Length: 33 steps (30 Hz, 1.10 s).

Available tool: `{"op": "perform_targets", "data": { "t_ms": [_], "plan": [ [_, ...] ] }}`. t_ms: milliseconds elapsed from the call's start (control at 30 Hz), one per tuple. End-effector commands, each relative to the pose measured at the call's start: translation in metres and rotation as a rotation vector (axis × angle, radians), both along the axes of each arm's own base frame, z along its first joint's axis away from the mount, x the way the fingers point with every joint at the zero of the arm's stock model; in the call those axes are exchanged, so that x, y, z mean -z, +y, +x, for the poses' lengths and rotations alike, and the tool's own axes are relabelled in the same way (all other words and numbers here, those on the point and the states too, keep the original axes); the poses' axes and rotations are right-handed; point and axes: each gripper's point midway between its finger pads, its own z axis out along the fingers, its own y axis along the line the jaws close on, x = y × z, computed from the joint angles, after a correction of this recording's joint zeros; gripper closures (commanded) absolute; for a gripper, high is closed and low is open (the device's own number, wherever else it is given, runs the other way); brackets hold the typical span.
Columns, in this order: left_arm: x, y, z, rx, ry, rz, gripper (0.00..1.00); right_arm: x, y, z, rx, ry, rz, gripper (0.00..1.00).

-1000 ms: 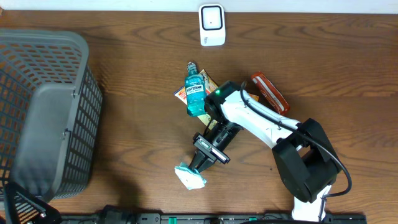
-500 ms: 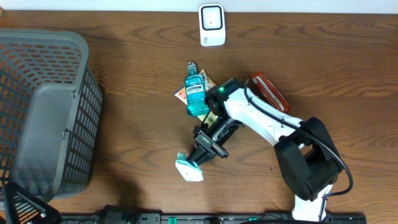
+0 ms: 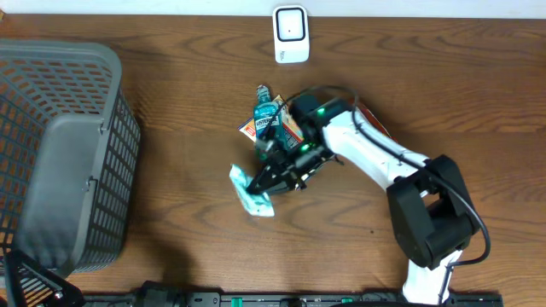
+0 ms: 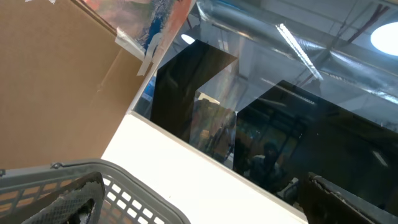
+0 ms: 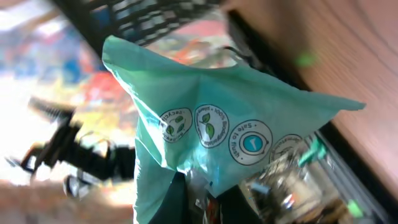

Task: Scan the item barcode

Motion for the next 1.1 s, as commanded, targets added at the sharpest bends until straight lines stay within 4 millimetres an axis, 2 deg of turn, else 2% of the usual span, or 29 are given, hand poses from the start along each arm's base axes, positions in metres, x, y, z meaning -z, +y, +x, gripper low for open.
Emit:
{"op": "perform_targets", "data": {
  "t_ms": [0,100,233,333,467,567,700,867,933,1067],
  "plan": [
    [0.000,0.001,0.000,-0.008,0.000,0.003,0.01,-0.049,-0.009,0.016,0.022,-0.391,0.418,0.99],
    [0.000,0.001,0.000,-0.008,0.001,0.003,0.01,-0.058,-0.019,0.019,0.011,-0.723,0.591,0.99],
    [0.000,0.001,0.000,-0.008,0.001,0.003,0.01,-0.069,-0.023,0.012,-0.040,-1.130,0.806,0.99],
    [0.001,0.001,0.000,-0.008,0.003,0.003,0.01,-0.077,-0.022,0.011,-0.073,-1.344,0.919,0.99],
    [0.002,0.001,0.001,-0.008,0.009,0.004,0.01,-0.088,-0.021,0.012,-0.094,-1.504,0.999,0.99],
    [0.002,0.001,0.001,-0.008,0.008,0.004,0.01,-0.101,-0.019,0.005,-0.123,-1.635,1.081,0.99],
    [0.002,0.001,0.001,-0.008,0.008,0.004,0.01,-0.125,-0.020,-0.008,-0.150,-1.767,1.163,0.99],
    [0.002,0.001,0.001,-0.008,0.010,0.005,0.01,-0.161,-0.034,-0.026,-0.153,-1.847,1.187,0.99],
    [0.004,0.001,0.002,-0.008,0.017,0.006,0.01,-0.169,-0.037,-0.031,-0.146,-1.804,1.165,0.99],
    [0.015,-0.002,0.014,0.006,0.041,-0.015,0.01,-0.180,-0.041,-0.040,-0.117,-1.584,1.058,0.99]
  ]
}}
